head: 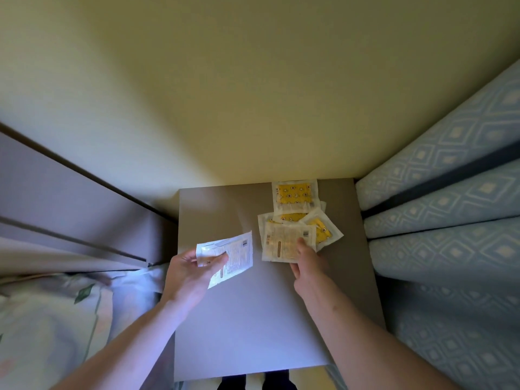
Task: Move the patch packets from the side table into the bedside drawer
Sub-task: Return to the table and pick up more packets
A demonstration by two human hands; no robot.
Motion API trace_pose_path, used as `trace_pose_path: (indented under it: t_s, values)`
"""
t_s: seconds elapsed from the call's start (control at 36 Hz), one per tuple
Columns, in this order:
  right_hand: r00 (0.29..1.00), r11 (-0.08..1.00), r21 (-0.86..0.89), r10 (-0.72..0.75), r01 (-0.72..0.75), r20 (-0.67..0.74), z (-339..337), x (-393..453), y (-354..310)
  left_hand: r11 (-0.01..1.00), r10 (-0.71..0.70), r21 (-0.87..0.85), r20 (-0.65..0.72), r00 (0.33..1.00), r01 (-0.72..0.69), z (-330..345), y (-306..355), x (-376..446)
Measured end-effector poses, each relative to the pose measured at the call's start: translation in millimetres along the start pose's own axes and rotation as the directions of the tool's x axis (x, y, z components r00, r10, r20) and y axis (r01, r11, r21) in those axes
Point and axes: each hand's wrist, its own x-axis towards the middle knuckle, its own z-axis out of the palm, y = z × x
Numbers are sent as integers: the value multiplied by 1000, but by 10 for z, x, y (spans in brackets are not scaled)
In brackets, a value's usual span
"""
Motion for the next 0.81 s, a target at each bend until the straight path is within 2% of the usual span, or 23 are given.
trace_pose_path:
  t_s: [0.39, 0.53, 0.67, 0.81]
  values:
    - [988, 981, 131, -132, 142, -79, 129, 61, 18, 997, 61, 48, -17, 998, -60, -49, 119, 20]
    - [972, 980, 30, -191, 197, -136, 168, 69, 67, 988, 102, 111, 30, 994, -104, -55, 142, 81]
    - [931, 954, 3, -291, 299, -221, 248, 51, 119, 970, 160, 172, 83, 984, -173, -83, 232, 178]
    - [941, 962, -5, -269, 273, -205, 304, 57, 97, 954, 168, 234, 109, 980, -190, -145, 336, 318]
